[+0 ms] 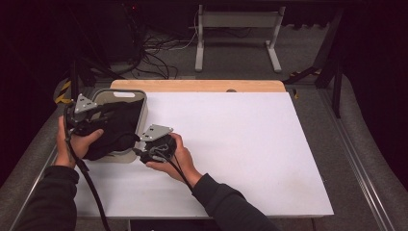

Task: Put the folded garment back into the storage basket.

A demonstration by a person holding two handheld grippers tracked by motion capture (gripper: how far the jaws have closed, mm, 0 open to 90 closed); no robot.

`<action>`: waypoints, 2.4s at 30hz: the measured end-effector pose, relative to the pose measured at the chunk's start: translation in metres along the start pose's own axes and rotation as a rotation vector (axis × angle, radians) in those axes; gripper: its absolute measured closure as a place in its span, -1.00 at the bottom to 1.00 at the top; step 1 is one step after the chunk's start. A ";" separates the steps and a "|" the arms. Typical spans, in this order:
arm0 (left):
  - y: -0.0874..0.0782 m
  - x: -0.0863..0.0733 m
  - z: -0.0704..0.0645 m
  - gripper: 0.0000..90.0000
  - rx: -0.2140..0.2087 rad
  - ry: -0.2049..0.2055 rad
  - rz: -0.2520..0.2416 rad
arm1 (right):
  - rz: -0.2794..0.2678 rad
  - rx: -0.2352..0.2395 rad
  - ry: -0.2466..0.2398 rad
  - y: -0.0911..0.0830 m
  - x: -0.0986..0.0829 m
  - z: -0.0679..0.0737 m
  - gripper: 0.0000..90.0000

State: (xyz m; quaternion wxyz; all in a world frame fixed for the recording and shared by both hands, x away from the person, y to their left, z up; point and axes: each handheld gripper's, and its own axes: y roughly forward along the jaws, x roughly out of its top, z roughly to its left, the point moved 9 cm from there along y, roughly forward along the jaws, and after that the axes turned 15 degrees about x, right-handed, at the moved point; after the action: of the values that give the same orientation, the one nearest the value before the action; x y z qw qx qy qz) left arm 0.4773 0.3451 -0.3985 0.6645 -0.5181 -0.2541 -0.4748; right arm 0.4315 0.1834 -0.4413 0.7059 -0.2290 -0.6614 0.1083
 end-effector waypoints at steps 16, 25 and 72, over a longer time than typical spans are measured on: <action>-0.050 -0.027 -0.075 -0.04 -0.145 -0.019 -0.107 | -0.012 -0.053 0.024 -0.082 -0.060 0.004 -0.16; -0.027 -0.033 -0.070 0.43 -0.055 -0.052 -0.053 | 0.010 -0.119 0.021 -0.136 -0.087 0.005 -0.19; -0.062 -0.010 -0.109 0.31 -0.169 0.060 -0.196 | -0.053 -0.331 0.068 -0.248 -0.149 0.005 -0.51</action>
State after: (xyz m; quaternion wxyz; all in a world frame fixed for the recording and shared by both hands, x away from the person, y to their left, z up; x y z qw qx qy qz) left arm 0.4009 0.2464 -0.4156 0.5762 -0.5305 -0.2428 -0.5724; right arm 0.3747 -0.0996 -0.4575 0.6832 -0.3281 -0.6517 -0.0285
